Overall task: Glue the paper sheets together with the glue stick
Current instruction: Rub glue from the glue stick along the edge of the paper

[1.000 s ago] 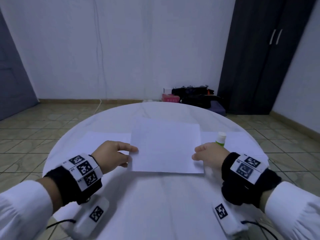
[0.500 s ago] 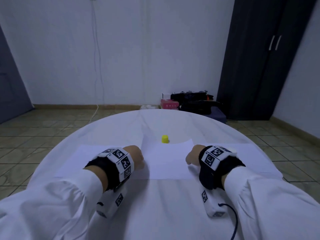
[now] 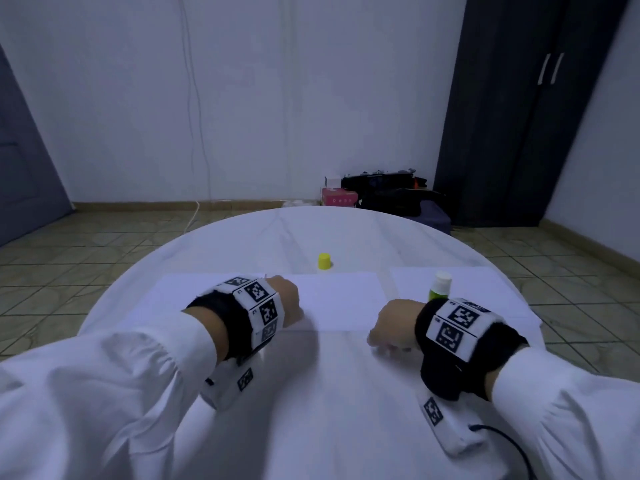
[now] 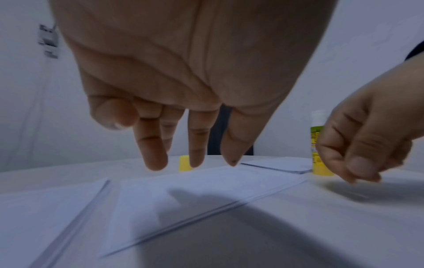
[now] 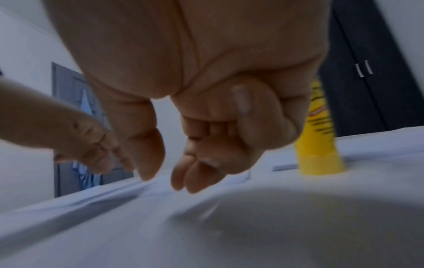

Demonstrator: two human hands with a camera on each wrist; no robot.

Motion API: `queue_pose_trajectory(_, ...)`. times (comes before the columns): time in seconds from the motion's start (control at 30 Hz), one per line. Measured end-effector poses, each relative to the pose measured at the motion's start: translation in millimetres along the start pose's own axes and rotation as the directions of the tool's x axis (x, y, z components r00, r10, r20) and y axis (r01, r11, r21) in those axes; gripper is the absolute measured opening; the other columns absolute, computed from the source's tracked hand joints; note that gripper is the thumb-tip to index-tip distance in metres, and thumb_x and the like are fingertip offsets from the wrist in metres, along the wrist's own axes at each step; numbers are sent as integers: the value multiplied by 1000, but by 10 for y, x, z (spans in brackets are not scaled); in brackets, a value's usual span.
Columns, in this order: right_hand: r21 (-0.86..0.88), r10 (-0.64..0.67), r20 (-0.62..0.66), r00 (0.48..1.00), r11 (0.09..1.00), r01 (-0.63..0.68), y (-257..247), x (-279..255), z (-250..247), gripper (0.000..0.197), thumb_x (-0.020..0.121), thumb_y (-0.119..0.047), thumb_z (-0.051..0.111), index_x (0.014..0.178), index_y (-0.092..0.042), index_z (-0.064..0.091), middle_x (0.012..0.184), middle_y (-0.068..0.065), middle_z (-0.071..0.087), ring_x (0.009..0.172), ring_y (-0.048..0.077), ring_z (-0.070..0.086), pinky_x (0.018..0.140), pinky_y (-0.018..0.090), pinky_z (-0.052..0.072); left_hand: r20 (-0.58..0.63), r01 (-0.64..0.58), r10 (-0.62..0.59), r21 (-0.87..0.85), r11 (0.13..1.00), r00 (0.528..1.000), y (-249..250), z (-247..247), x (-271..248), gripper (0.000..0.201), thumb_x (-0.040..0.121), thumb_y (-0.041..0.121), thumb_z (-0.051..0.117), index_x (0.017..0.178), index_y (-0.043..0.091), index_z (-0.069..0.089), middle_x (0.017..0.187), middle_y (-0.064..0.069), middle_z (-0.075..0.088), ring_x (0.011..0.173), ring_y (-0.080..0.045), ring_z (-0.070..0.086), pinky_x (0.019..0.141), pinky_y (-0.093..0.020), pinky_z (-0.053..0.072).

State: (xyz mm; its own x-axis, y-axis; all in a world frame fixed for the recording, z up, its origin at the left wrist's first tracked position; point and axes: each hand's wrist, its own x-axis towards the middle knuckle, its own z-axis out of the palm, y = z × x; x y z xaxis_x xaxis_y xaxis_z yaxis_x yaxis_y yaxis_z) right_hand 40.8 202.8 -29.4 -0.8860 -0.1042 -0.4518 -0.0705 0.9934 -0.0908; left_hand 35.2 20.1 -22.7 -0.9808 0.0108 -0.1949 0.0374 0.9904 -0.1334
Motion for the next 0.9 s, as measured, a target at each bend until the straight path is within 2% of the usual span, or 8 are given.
queue_pose_trajectory(0.07,-74,-6,19,1000,997,8,187,-124,105,30,86,-34,56,62,-14,52,47,-7,58,58,14,50,53,22,38,1,-30,30,12,999,1000,172,-53,-65,41,99,33,44,133,12,53,138,-8,50,126,-25,49,95,-30,40)
queue_pose_trajectory(0.17,-107,-14,54,998,994,20,533,-259,200,19,83,-33,58,79,-14,60,88,2,68,76,18,56,63,23,44,5,-60,60,1,998,998,436,-141,-61,34,98,34,47,119,9,56,123,-7,55,112,-22,53,80,-25,34)
queue_pose_trajectory(0.33,-108,100,14,995,989,-98,1110,-334,82,27,88,-24,51,61,-17,49,55,-6,54,55,10,45,53,19,36,35,-108,108,12,994,994,840,-286,185,35,96,40,50,118,13,57,117,-7,58,102,-21,50,88,-29,36)
queue_pose_trajectory(0.4,-90,154,-61,986,983,-159,1313,-278,-46,26,90,-22,48,65,-17,45,73,-1,56,65,14,48,55,19,37,24,-120,120,-2,993,993,965,-310,369,30,94,42,52,110,17,57,103,-2,52,94,-19,47,82,-29,36)
queue_pose_trajectory(0.5,-154,170,-145,975,969,-192,1503,-135,-214,25,93,-22,42,111,-12,57,130,10,48,113,24,51,91,25,44,8,-126,126,-10,992,992,1132,-369,609,47,94,43,52,126,10,58,109,-1,57,92,-17,44,79,-28,34)
queue_pose_trajectory(0.57,-223,144,-131,981,960,-170,1560,-37,-266,42,96,-22,40,137,-12,41,147,9,34,131,26,40,105,31,35,11,-137,137,-4,991,990,1250,-388,768,51,95,44,50,130,9,55,127,-6,59,95,-19,46,78,-29,32)
queue_pose_trajectory(0.77,-400,52,49,997,916,-28,1598,195,-267,37,98,-21,44,132,-5,51,135,13,52,126,26,48,90,28,40,4,-125,125,-12,992,992,1540,-352,1300,83,87,58,54,150,13,23,151,-10,36,134,-31,40,103,-41,38)
queue_pose_trajectory(0.9,-362,51,90,995,932,-15,1625,298,-281,39,102,-16,29,129,2,50,134,17,52,122,30,50,97,32,40,66,-144,139,85,986,988,1707,-246,1469,73,93,48,52,145,7,21,133,-18,48,122,-32,48,100,-41,41)
